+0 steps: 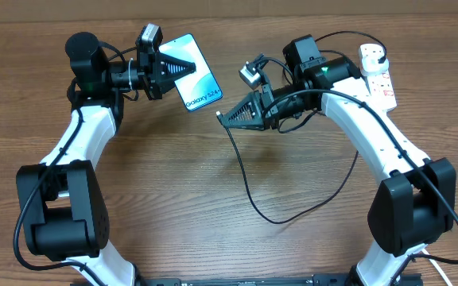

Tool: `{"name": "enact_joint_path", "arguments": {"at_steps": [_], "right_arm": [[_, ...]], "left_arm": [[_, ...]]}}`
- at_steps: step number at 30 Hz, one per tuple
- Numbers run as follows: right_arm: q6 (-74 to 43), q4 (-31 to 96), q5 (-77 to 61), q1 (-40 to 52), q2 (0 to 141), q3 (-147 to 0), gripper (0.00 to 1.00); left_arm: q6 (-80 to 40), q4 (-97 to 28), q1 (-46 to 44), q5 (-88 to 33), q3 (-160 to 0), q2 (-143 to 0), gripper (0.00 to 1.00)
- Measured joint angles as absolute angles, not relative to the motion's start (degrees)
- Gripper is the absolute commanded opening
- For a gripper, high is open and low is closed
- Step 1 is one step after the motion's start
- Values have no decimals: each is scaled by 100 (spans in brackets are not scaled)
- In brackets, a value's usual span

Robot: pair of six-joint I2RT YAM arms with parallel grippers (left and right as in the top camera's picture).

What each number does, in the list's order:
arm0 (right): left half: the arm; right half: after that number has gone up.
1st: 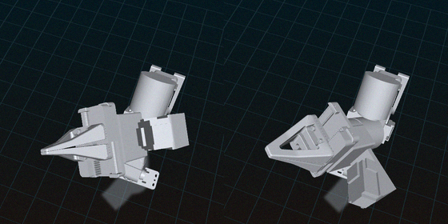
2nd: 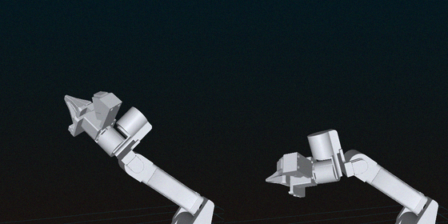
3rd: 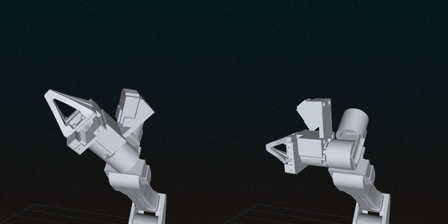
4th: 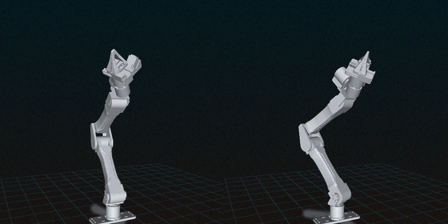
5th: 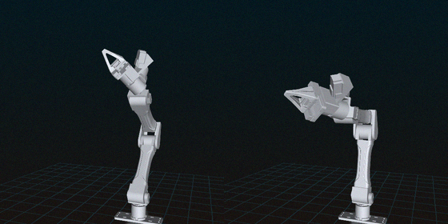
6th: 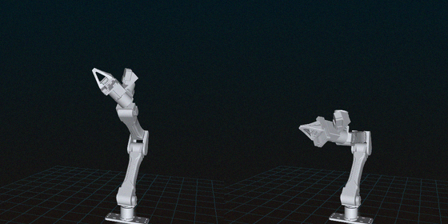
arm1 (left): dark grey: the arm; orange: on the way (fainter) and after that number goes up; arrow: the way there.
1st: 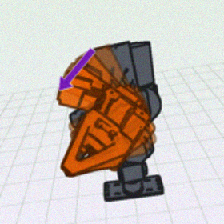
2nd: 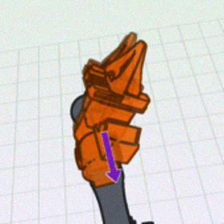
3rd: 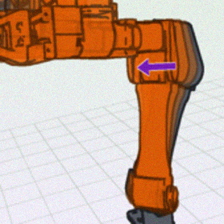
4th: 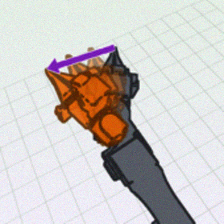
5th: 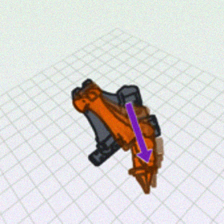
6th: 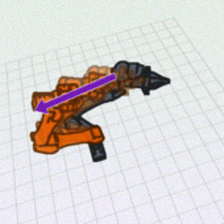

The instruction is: Plug charger to phone and switch on socket

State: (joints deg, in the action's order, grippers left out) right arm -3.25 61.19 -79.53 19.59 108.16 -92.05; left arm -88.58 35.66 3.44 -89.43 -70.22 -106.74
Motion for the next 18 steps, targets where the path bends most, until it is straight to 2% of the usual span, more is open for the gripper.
{"name": "enact_joint_path", "arguments": {"at_steps": [18], "right_arm": [[-1393, 5594, -7258, 2305, 10816, -9216, 4]], "left_arm": [[-8853, 3389, 344, -8849, -7022, -10674, 4]]}}
